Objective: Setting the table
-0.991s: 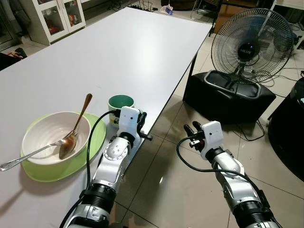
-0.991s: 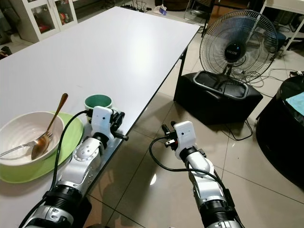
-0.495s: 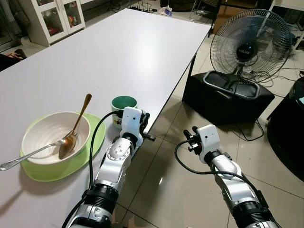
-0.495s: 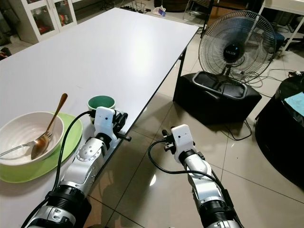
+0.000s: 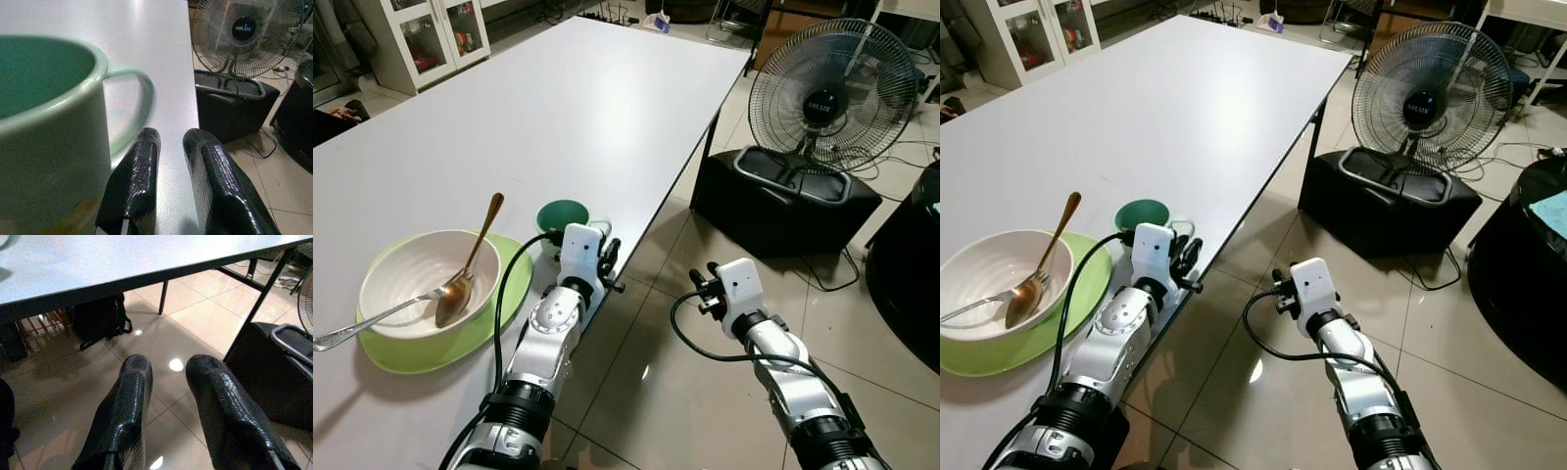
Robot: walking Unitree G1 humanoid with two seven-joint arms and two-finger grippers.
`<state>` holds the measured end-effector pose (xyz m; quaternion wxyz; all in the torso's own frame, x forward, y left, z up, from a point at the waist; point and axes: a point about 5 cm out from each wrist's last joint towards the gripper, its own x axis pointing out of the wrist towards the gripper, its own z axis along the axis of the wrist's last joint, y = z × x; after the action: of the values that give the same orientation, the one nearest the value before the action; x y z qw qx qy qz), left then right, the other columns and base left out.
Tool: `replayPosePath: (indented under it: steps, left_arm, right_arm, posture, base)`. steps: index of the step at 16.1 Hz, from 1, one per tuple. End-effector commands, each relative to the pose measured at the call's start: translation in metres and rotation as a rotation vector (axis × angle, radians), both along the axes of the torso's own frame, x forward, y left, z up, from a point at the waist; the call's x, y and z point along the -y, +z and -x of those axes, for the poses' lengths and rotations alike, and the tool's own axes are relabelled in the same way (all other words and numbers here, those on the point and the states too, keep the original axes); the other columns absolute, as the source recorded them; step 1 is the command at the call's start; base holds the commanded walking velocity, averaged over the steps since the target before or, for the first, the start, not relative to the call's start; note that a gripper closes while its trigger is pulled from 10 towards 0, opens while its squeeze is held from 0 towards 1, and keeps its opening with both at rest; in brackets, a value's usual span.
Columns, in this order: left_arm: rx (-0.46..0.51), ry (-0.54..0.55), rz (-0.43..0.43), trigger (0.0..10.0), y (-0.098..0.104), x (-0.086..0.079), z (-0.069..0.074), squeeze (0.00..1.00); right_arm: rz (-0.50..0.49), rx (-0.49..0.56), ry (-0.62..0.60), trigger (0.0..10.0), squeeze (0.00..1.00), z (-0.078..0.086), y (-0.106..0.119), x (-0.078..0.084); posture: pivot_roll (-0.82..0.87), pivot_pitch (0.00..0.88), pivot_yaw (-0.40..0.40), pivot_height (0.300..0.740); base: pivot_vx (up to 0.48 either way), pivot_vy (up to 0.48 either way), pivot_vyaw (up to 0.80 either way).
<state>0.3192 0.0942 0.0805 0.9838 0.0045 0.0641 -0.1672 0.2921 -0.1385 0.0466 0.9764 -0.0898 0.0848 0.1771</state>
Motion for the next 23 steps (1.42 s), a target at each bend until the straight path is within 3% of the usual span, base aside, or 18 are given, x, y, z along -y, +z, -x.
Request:
replayPosePath:
  steps: [1,8,13,17,23]
  left_arm:
    - [-0.010,0.006,-0.027,10.0,-0.002,-0.001,-0.001,0.00]
    - [-0.002,0.018,-0.037,10.0,0.001,-0.002,-0.003,0.00]
    - [0.103,-0.007,-0.029,10.0,0.028,0.001,-0.008,0.00]
    - [0.230,-0.024,-0.007,10.0,0.067,0.001,-0.010,0.00]
    - [0.284,-0.014,0.040,10.0,0.090,-0.011,-0.005,0.00]
  right_arm:
    - [0.012,-0.010,-0.002,10.0,0.00,0.002,-0.002,0.001]
    - [0.015,-0.009,-0.002,10.0,0.00,0.003,-0.003,0.000]
    - [0.002,0.003,0.001,10.0,0.00,0.001,-0.001,-0.002]
    - [-0.012,0.004,0.010,10.0,0.00,-0.002,-0.001,-0.005]
    - [-0.007,0.002,0.019,10.0,0.00,-0.003,-0.002,-0.006]
  posture:
    - [-0.04,0.000,-0.009,0.740]
    - [-0.04,0.000,-0.006,0.740]
    - [-0.01,0.000,-0.012,0.740]
    - [0.00,0.000,-0.019,0.740]
    - [0.02,0.000,-0.028,0.740]
  base:
    - [0.000,0.000,0.00]
    - [0.000,0.000,0.00]
    - [0.000,0.000,0.00]
    - [0.000,0.000,0.00]
    - [0.000,0.000,0.00]
